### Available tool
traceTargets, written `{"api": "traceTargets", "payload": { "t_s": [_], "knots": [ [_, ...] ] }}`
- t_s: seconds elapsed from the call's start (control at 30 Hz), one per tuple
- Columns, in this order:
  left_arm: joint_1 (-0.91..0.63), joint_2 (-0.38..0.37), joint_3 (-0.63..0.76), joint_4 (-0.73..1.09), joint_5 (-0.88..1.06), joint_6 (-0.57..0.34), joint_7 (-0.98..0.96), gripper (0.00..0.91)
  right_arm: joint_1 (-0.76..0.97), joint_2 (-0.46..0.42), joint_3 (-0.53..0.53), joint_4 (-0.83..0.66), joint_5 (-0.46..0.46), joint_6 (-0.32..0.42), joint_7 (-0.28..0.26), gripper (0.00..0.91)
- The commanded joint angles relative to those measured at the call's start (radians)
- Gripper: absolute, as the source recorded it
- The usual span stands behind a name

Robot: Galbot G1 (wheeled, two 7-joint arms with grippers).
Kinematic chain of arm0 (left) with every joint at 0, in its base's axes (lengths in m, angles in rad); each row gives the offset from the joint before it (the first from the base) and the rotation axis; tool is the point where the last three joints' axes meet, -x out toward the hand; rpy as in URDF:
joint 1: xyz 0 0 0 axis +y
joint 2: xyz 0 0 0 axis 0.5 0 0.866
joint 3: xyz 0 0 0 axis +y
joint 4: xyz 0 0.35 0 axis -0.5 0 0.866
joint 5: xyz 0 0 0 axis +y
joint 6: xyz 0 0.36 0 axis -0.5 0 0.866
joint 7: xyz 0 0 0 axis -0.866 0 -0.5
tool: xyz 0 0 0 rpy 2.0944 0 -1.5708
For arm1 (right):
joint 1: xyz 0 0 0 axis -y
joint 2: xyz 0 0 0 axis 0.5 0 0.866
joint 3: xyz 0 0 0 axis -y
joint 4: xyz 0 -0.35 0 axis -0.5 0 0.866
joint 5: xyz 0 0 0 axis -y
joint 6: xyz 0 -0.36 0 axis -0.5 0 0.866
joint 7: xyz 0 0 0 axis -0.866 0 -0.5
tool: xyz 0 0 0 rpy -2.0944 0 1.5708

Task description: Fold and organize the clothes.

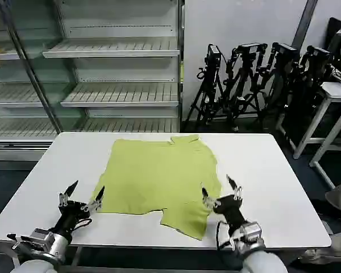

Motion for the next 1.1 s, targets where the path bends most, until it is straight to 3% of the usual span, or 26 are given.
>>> {"api": "traceTargets", "payload": {
  "t_s": [0.03,0.53,0.57,0.6,0.63,1.1],
  "knots": [
    [0.042,0.022,-0.027,-0.009,-0.097,0.233,-0.036,0.907,-0.150,-0.025,-0.023,0.069,-0.009,-0.061,0.030,0.907],
    [-0.034,0.026,-0.020,0.132,-0.108,0.232,-0.030,0.907,-0.102,0.027,-0.084,0.009,0.012,-0.099,0.075,0.907],
    [-0.038,0.023,-0.019,0.138,-0.107,0.232,-0.029,0.907,-0.102,0.028,-0.086,0.009,0.014,-0.102,0.077,0.746],
    [-0.040,0.022,-0.019,0.142,-0.108,0.232,-0.026,0.746,-0.102,0.029,-0.087,0.010,0.019,-0.103,0.078,0.393],
    [-0.041,0.022,-0.018,0.144,-0.109,0.232,-0.025,0.010,-0.102,0.030,-0.088,0.010,0.037,-0.103,0.077,0.000],
    [-0.025,0.015,-0.005,0.107,-0.113,0.227,-0.011,0.010,-0.100,0.039,-0.106,0.013,0.061,-0.114,0.077,0.000]
  ]
}}
